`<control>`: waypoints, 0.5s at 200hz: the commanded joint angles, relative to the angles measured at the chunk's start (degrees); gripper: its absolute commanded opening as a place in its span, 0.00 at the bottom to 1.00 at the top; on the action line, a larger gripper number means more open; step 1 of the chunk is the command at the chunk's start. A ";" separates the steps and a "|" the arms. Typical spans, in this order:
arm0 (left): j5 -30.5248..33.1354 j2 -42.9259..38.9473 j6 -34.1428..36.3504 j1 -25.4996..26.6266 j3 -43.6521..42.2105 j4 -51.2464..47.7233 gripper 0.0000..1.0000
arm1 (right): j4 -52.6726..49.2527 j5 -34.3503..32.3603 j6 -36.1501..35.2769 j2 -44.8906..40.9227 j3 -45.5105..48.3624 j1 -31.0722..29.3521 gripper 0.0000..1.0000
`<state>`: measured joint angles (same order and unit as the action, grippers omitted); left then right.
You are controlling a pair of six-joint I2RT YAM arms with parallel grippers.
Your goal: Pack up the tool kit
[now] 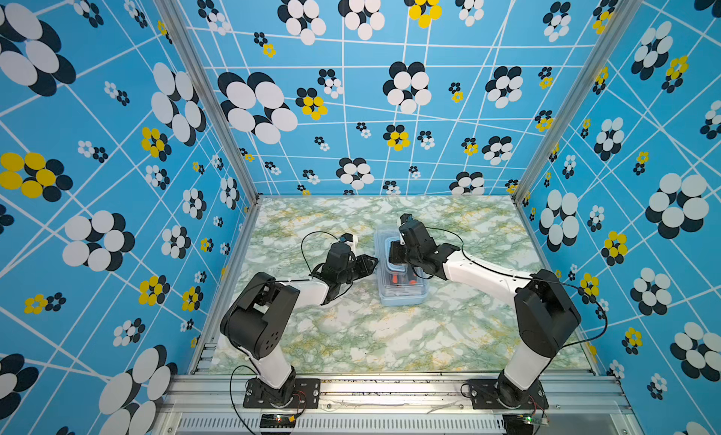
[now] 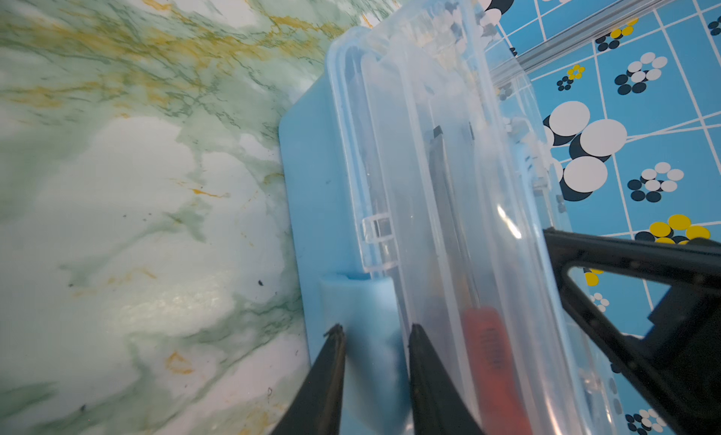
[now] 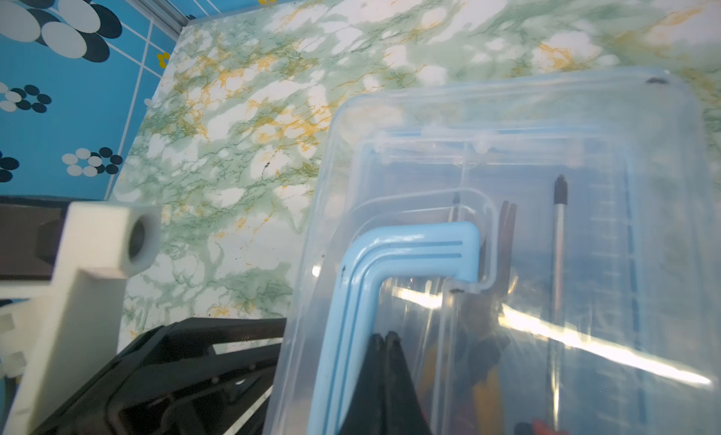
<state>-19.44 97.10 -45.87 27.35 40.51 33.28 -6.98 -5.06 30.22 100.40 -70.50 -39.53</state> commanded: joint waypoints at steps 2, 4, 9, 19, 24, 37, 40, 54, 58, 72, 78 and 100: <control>-3.46 1.34 0.27 2.47 -1.46 -0.41 0.32 | -4.75 3.83 -0.51 2.36 2.15 -0.99 0.00; -3.42 1.34 0.26 2.38 -1.59 -0.41 0.32 | -4.83 3.83 -0.51 2.37 2.19 -0.99 0.00; -3.50 1.26 0.25 2.28 -1.83 -0.30 0.32 | -4.80 3.81 -0.51 2.30 2.24 -0.98 0.00; -3.37 1.04 0.21 1.94 -2.37 -0.14 0.32 | -4.75 3.65 -0.50 2.20 2.33 -0.95 0.00; -3.34 0.84 0.25 1.76 -2.66 -0.14 0.32 | -4.79 3.65 -0.50 2.10 2.39 -0.97 0.00; -3.23 0.47 0.25 1.33 -3.15 -0.14 0.32 | -4.79 3.50 -0.51 2.02 2.56 -0.92 0.00; -3.16 0.42 0.21 1.20 -3.29 -0.11 0.32 | -4.73 3.48 -0.49 2.01 2.53 -0.93 0.00; -3.31 0.15 -0.11 0.60 -3.89 0.38 0.32 | -4.72 3.57 -0.29 2.20 2.49 -0.95 0.00; -3.34 0.07 -0.27 0.39 -4.04 0.59 0.32 | -4.71 3.64 -0.33 2.25 2.45 -0.98 0.00; -3.56 -0.48 -0.45 -0.42 -4.66 1.17 0.32 | -4.71 3.91 -0.24 2.37 2.25 -0.91 0.00; -3.58 -0.67 -0.37 -0.74 -4.87 1.22 0.32 | -4.71 3.92 -0.25 2.44 2.11 -0.92 0.00; -3.99 -1.12 -0.78 -1.89 -5.16 1.72 0.32 | -4.79 3.75 -0.30 2.53 2.08 -0.94 0.00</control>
<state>-21.30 96.62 -46.37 26.55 37.12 37.36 -6.83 -5.04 30.24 100.38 -70.39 -39.53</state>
